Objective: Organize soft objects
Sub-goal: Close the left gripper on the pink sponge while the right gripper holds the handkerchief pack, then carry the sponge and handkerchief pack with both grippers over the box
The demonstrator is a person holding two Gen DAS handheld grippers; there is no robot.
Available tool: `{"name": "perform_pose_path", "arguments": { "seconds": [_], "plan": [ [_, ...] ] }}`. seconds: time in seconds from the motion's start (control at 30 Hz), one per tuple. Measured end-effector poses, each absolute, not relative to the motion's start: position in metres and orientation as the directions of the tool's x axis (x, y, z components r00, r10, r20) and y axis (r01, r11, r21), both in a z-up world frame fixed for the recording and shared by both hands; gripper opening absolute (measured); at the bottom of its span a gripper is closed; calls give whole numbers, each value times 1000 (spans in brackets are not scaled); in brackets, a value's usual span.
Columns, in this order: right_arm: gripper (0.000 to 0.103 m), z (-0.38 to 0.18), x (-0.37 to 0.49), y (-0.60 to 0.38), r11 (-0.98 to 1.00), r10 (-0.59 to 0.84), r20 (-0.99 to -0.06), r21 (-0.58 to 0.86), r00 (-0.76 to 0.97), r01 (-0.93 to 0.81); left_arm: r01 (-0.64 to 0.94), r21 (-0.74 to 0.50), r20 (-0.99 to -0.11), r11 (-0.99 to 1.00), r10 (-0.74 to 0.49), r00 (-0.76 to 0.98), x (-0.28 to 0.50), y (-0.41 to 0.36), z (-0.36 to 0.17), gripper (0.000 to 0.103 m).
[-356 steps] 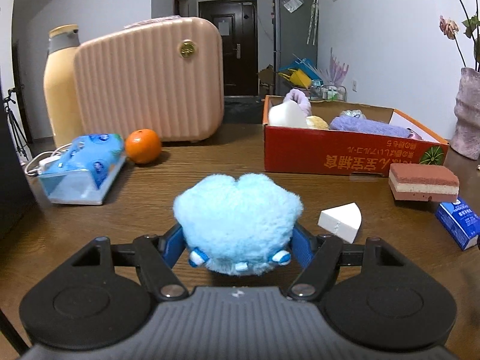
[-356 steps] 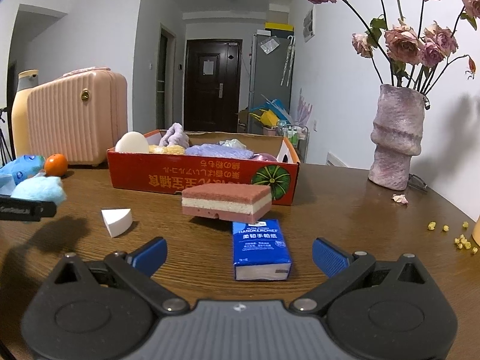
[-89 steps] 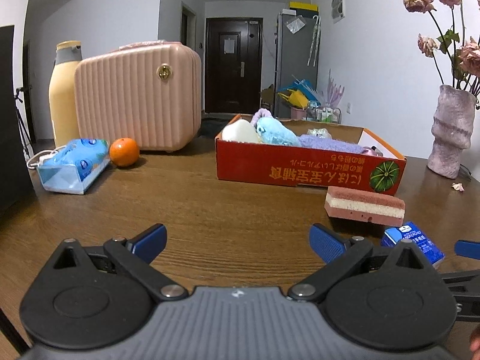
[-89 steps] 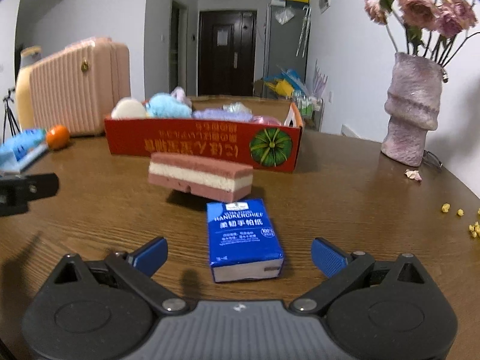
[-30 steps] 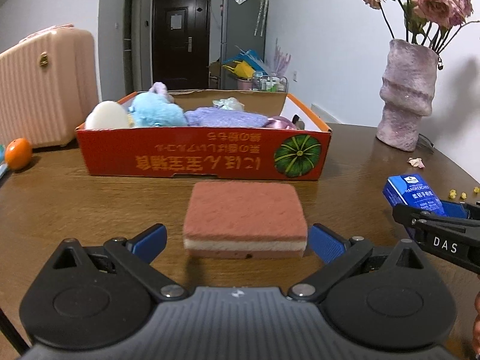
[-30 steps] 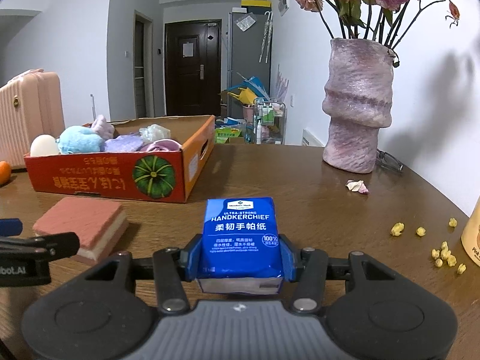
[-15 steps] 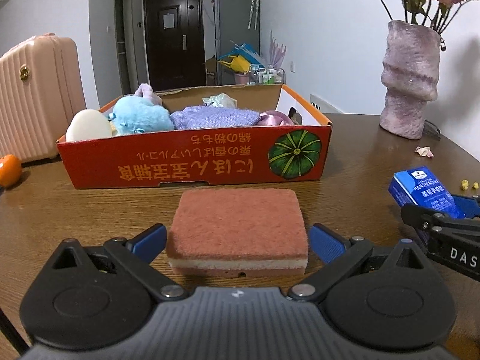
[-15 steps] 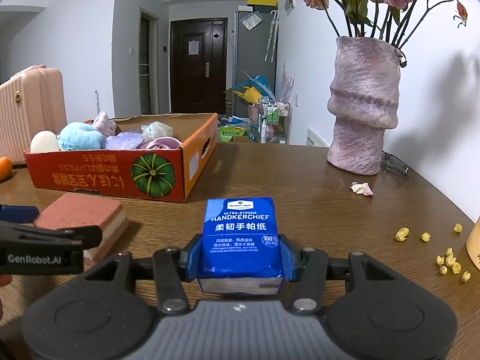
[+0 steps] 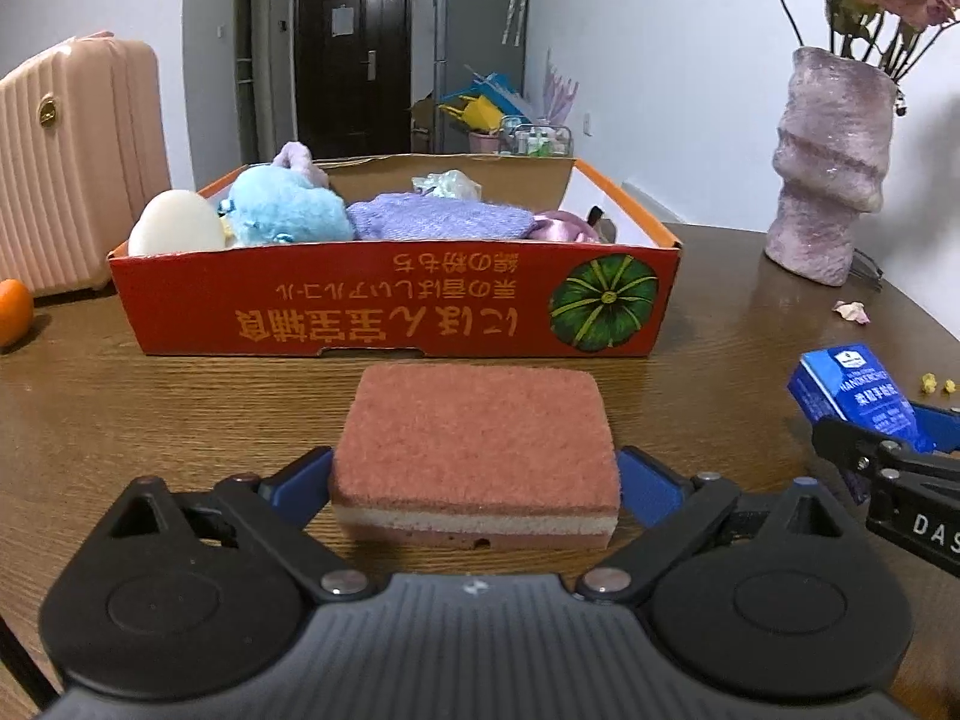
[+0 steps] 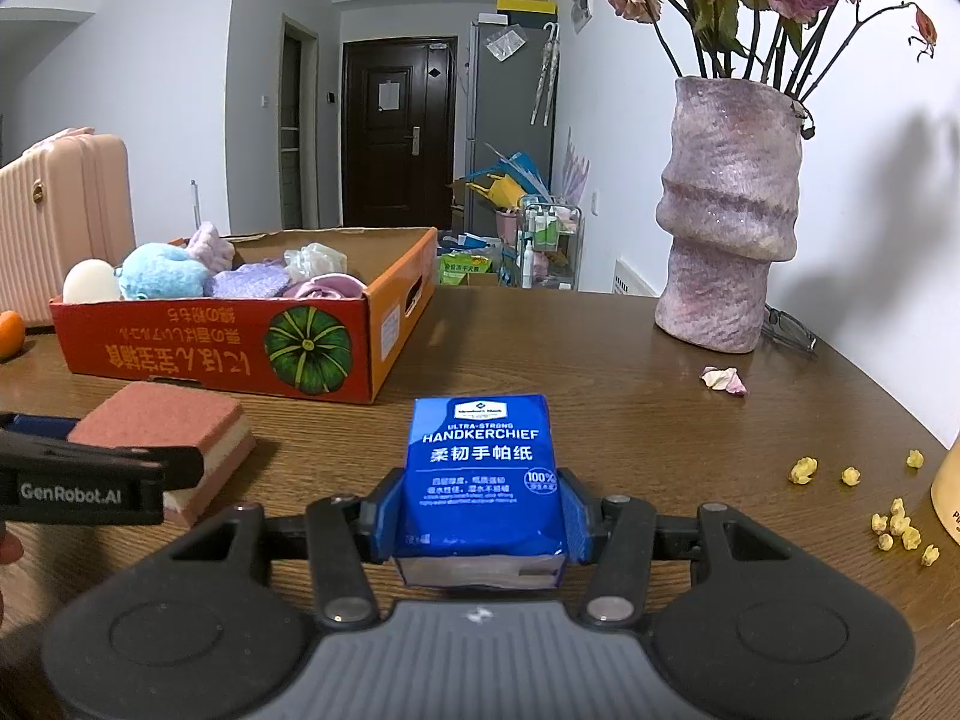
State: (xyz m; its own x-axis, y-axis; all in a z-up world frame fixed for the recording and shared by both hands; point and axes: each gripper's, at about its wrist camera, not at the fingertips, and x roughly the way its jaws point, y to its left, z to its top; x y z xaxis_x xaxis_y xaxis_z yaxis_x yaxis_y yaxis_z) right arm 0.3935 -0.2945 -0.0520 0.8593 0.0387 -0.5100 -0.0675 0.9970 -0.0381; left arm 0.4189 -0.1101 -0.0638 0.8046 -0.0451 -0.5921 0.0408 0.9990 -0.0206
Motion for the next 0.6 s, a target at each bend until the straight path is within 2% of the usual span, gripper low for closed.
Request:
{"name": "perform_pose_path", "arguments": {
  "seconds": [0.33, 0.5, 0.6],
  "plan": [
    [51, -48, 389, -292, 996, 32, -485, -55, 874, -66, 50, -12, -549, 999, -49, 835, 409, -112, -55, 99],
    [51, -42, 385, -290, 996, 48, -435, -47, 899, -76, 34, -14, -424, 999, -37, 905, 387, -110, -34, 99],
    [51, -39, 386, -288, 998, 48, -408, -14, 912, -59, 24, -19, -386, 1000, -29, 922, 382, -109, -25, 99]
  ]
}}
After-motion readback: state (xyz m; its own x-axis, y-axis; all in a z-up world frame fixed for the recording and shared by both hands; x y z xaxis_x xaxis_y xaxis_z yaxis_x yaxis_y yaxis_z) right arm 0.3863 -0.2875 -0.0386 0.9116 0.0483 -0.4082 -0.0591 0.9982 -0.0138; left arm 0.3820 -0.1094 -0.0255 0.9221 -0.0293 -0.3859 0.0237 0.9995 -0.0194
